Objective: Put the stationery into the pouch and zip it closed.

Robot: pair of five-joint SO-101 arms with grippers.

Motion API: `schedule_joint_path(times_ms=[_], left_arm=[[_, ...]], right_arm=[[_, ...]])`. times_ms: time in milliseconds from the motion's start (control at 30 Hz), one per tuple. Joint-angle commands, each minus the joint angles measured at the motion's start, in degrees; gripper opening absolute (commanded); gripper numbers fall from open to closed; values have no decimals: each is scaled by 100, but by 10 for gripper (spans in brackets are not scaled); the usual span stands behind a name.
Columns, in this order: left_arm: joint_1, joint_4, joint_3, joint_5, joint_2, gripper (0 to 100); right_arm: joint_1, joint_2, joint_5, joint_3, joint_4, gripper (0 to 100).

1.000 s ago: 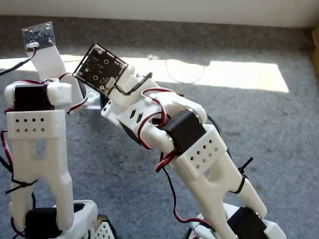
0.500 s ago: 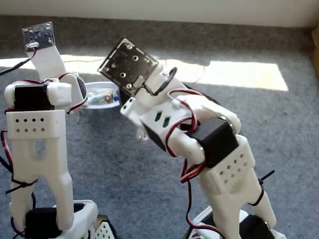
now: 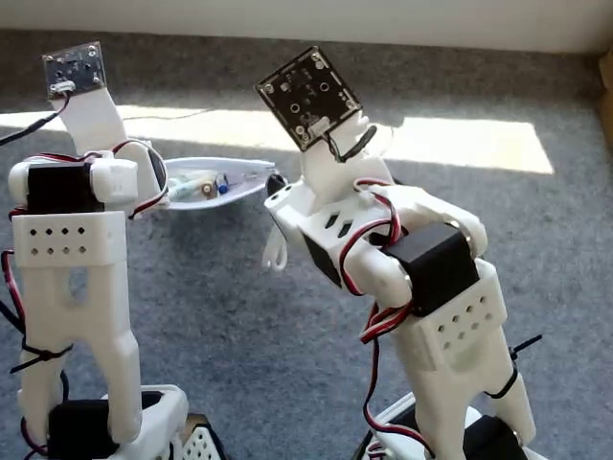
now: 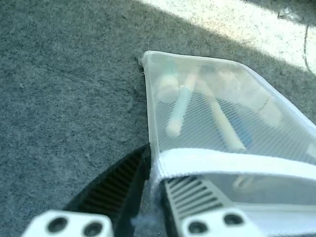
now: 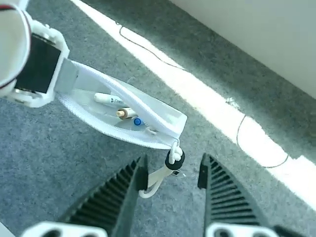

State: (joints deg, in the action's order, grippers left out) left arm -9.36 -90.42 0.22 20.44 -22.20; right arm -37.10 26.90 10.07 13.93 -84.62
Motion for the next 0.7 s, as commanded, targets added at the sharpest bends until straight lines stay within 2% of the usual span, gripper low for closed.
schedule_joint_path(times_ms=[0,267,367,667], left_arm=[[-66,132,-312,26,-66,7],[-66,141,-312,26,-66,8],[-66,141,-321,26,-66,8],[-66,141,-321,26,-66,8]], right_arm=[[75,233,-308,295,-48,166],[40,391,-352,-22,-488,167],[75,646,-352,-382,-321,167],[48,1244,-360,-2941,1745,167]])
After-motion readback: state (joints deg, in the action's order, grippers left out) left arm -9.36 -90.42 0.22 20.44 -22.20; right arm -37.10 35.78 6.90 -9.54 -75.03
